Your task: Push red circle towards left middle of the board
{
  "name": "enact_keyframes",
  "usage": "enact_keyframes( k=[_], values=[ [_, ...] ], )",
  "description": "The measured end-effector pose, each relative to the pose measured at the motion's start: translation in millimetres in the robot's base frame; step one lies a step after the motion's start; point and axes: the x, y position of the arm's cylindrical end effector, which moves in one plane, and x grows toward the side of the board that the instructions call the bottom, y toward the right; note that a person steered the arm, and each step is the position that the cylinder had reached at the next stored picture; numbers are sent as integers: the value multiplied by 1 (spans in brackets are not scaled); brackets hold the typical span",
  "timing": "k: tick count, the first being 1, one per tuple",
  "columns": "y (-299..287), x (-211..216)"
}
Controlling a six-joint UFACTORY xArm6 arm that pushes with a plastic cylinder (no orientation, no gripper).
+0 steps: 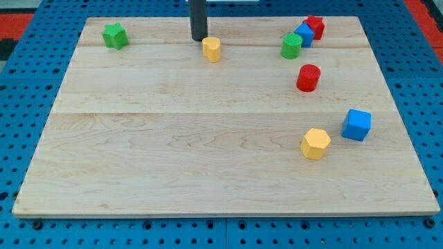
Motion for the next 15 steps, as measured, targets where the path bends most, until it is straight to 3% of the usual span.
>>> enact_keyframes(
  k=[1,3,5,7,8,9,10,12,13,14,15],
  values=[
    [-6,0],
    [56,15],
    [81,66],
    [230,76],
    [250,102],
    [196,115],
    [87,116],
    [137,162],
    [59,178],
    [-20,159],
    [-57,142]
  ],
)
